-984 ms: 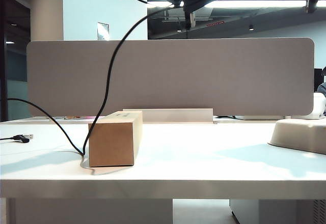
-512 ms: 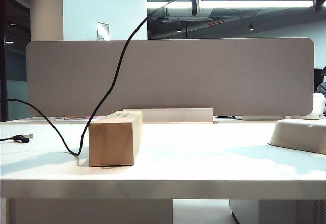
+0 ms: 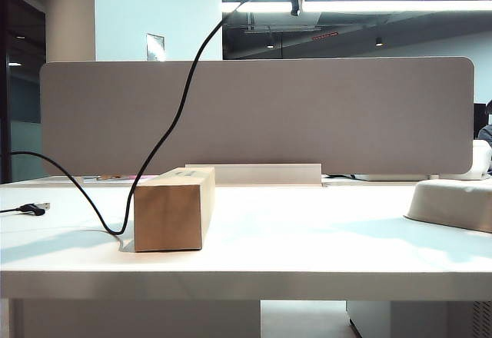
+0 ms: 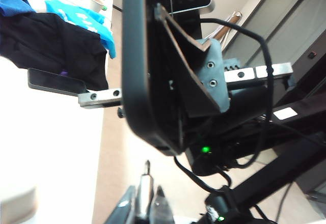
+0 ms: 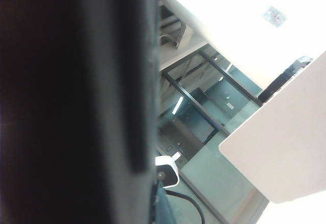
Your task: Pick up the charging cable and the phone, plug the charging cable into the charging port on the phone, and finally place them back on the table.
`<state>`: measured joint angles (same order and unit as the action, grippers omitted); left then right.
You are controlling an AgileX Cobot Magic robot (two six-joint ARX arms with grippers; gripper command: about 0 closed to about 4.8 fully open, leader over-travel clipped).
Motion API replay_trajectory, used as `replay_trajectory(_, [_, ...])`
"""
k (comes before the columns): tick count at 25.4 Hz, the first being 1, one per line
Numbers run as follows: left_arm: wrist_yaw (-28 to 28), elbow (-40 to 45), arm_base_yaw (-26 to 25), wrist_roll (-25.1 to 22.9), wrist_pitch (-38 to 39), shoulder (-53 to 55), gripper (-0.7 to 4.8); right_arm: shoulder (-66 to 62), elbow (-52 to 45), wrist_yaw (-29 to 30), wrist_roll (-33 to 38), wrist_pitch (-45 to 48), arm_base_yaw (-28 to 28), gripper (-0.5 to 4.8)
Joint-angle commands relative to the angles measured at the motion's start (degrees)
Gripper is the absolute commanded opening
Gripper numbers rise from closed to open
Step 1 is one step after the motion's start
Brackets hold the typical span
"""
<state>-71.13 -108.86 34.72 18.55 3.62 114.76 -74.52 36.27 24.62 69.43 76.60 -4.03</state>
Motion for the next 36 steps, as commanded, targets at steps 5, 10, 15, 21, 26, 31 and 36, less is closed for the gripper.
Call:
replay_trajectory(5, [-2.71, -0.35, 0.07, 1.92, -2.1, -0.33, -0.06, 0.39, 0.46, -0.04, -0.48, 3.72, -0.07, -0.06])
replay_trajectory(10, [-2.23, -0.35, 0.07, 2.05, -2.95, -0.31, -0.06, 0.39, 0.46, 1.25, -0.48, 3.37, -0.07, -0.06])
replay_trajectory(15, [-1.92, -0.35, 0.07, 2.93, -3.78, -0.31, -0.06, 0.39, 0.44, 1.25, -0.48, 2.95, -0.22, -0.06])
replay_trajectory(21, [-1.4, -0.35, 0.09, 2.93, -3.78, -0.31, -0.06, 0.39, 0.44, 1.25, -0.5, 2.93, -0.79, -0.06])
replay_trajectory(26, [-0.9, -0.33, 0.15, 2.99, -3.76, -0.31, -0.06, 0.39, 0.44, 1.16, -0.9, 2.93, -1.73, -0.06])
replay_trajectory(31, [-0.87, -0.31, 0.31, 3.13, -3.87, -0.31, -0.06, 0.39, 0.44, 1.03, -0.92, 2.73, -1.75, -0.06])
replay_trajectory(36, [-0.63, -0.28, 0.57, 5.68, -6.99, -0.31, -0.06, 0.39, 0.44, 1.01, -1.68, 2.05, -2.99, -0.06])
